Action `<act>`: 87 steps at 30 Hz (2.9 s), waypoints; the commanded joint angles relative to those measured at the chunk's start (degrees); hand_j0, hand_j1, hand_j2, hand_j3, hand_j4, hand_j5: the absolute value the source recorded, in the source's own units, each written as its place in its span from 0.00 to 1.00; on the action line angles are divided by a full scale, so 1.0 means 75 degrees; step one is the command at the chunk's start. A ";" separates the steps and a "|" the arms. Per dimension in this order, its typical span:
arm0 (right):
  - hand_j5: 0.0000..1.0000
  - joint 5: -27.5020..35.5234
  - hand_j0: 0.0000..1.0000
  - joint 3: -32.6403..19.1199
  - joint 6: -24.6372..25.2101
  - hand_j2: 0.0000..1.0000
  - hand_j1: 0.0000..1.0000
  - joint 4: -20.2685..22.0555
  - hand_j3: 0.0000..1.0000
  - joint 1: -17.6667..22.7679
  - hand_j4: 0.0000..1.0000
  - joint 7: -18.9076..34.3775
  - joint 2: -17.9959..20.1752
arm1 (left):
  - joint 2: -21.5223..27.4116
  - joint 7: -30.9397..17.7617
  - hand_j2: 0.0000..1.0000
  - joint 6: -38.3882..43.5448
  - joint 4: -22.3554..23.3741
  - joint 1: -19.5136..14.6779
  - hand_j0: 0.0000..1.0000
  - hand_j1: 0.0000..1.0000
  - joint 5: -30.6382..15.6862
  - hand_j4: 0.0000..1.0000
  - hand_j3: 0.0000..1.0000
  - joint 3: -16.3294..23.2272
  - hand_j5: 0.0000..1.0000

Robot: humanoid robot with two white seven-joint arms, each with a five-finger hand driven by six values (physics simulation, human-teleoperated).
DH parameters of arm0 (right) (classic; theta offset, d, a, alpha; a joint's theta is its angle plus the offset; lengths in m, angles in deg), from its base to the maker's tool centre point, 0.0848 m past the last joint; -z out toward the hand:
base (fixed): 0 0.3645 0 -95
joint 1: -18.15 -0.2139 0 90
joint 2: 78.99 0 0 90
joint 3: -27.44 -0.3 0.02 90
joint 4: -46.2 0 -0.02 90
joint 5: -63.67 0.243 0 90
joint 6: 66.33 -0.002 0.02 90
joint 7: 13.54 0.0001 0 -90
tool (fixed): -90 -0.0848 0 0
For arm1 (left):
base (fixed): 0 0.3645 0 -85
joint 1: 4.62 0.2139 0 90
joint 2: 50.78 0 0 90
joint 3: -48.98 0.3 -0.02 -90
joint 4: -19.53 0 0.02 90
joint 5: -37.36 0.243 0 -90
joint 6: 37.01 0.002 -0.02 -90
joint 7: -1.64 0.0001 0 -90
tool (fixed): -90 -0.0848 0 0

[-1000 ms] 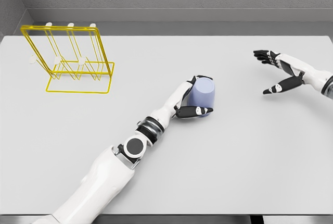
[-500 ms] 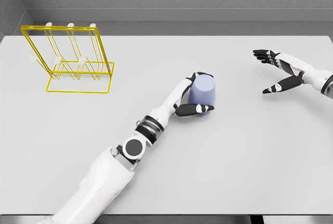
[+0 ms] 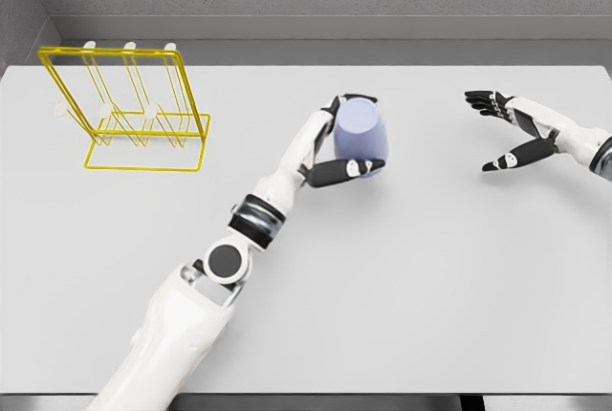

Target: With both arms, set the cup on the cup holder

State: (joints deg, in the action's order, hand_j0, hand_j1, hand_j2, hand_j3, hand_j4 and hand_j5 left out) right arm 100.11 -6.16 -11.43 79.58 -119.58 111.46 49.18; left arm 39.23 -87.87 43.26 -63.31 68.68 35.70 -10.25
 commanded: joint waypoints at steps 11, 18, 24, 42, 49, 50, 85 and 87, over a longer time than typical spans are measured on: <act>1.00 0.0052 1.00 -0.0009 0.0012 1.00 1.00 0.0003 1.00 0.0000 1.00 -0.0001 0.0008 | 0.0222 -0.0077 0.58 -0.0074 -0.0979 0.0492 0.58 0.58 -0.0130 0.58 0.58 -0.0879 0.58; 1.00 0.0052 1.00 -0.0009 0.0012 1.00 1.00 0.0003 1.00 0.0000 1.00 -0.0001 -0.0004 | 0.0785 -0.0077 0.58 -0.0261 -0.1401 0.0621 0.58 0.58 -0.0775 0.58 0.58 -0.1219 0.58; 1.00 0.0052 1.00 -0.0009 0.0012 1.00 1.00 0.0003 1.00 0.0000 1.00 -0.0001 -0.0004 | 0.0808 -0.0077 0.58 -0.0296 -0.1518 0.0645 0.58 0.58 -0.0798 0.58 0.58 -0.1477 0.58; 1.00 0.0052 1.00 -0.0009 0.0012 1.00 1.00 0.0003 1.00 -0.0023 1.00 -0.0001 -0.0039 | 0.1417 -0.0077 0.58 -0.0343 -0.2186 0.1160 0.58 0.58 -0.1442 0.58 0.58 -0.2368 0.58; 1.00 0.0052 1.00 0.0073 0.0012 1.00 1.00 0.0003 1.00 -0.0105 1.00 -0.0001 -0.0098 | 0.1628 -0.0077 0.58 -0.0343 -0.2209 0.1207 0.58 0.58 -0.1642 0.58 0.58 -0.2462 0.58; 1.00 0.0052 1.00 0.0085 0.0012 1.00 1.00 0.0003 1.00 -0.0105 1.00 -0.0001 -0.0098 | 0.1640 -0.0077 0.58 -0.0343 -0.2209 0.1207 0.58 0.58 -0.1642 0.58 0.58 -0.2462 0.58; 1.00 0.0052 1.00 0.0085 0.0012 1.00 1.00 0.0003 1.00 -0.0117 1.00 -0.0001 -0.0109 | 0.2015 -0.0253 0.58 -0.0308 -0.2174 0.1371 0.58 0.58 -0.1185 0.58 0.58 -0.3071 0.58; 1.00 0.0052 1.00 0.0085 0.0012 1.00 1.00 0.0003 1.00 -0.0117 1.00 -0.0001 -0.0109 | 0.2062 -0.0241 0.58 -0.0308 -0.2163 0.1359 0.58 0.58 -0.1185 0.58 0.58 -0.3083 0.58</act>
State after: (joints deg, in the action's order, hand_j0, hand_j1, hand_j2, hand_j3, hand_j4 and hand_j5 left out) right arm 100.10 -5.31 -11.43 79.55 -120.46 111.46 48.34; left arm 54.45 -89.75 40.94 -79.57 78.87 26.40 -33.35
